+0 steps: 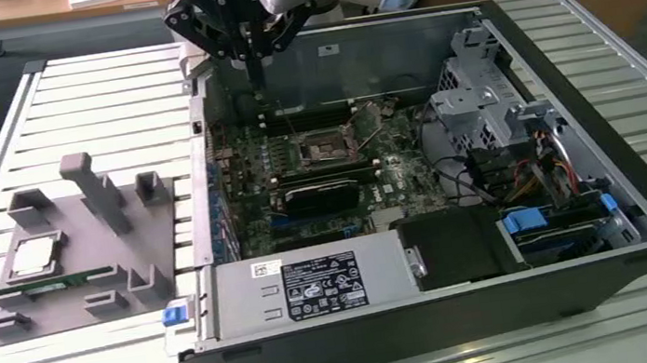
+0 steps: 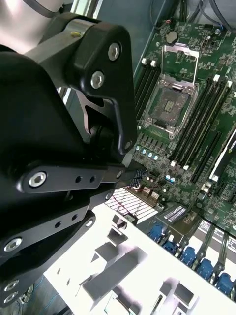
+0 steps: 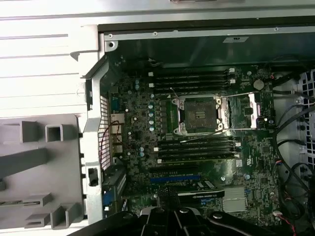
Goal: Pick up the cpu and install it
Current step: 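Reach for the cpu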
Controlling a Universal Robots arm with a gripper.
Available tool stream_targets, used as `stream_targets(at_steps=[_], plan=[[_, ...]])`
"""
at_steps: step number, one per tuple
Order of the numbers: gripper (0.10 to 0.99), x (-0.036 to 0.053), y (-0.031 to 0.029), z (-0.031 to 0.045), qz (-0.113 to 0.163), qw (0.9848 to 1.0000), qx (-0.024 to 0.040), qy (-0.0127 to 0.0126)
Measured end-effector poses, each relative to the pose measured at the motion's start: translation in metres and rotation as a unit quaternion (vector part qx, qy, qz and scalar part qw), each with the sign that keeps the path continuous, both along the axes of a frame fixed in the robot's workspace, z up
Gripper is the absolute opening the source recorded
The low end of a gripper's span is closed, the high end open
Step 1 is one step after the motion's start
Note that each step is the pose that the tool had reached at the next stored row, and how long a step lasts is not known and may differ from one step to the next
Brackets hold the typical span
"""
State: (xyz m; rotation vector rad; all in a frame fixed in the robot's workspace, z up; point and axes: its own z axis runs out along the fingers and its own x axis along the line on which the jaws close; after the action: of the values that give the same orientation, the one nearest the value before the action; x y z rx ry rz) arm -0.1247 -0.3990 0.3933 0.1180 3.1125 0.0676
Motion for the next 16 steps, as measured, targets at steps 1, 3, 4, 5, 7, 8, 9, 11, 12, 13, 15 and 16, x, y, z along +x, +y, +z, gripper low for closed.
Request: stream_targets(at_steps=[1, 3, 4, 5, 7, 8, 9, 11, 12, 13, 15, 16], plan=[[0.106, -0.0012, 0.0, 0.0, 0.0, 1.0, 0.0, 0.0], [0.106, -0.0039, 0.0, 0.0, 0.0, 1.0, 0.0, 0.0], [0.106, -0.0051, 0.0, -0.0001, 0.0, 1.0, 0.0, 0.0], [0.106, -0.006, 0.0, -0.0001, 0.0, 1.0, 0.0, 0.0], [0.106, -0.0085, 0.0, -0.0001, 0.0, 1.0, 0.0, 0.0], [0.106, -0.0094, 0.0, -0.0002, 0.0, 1.0, 0.0001, 0.0], [0.106, -0.0105, 0.0001, -0.0002, 0.0, 1.0, 0.0, 0.0], [0.106, -0.0128, 0.0, -0.0003, 0.0, 1.0, 0.0, 0.0], [0.106, -0.0138, 0.0, -0.0004, 0.0, 1.0, 0.0001, 0.0], [0.106, -0.0148, 0.0, -0.0004, 0.0, 1.0, 0.0, 0.0], [0.106, -0.0169, 0.0001, -0.0005, 0.0, 1.0, 0.0, 0.0], [0.106, -0.0176, 0.0001, -0.0005, 0.0, 1.0, 0.0, 0.0]])
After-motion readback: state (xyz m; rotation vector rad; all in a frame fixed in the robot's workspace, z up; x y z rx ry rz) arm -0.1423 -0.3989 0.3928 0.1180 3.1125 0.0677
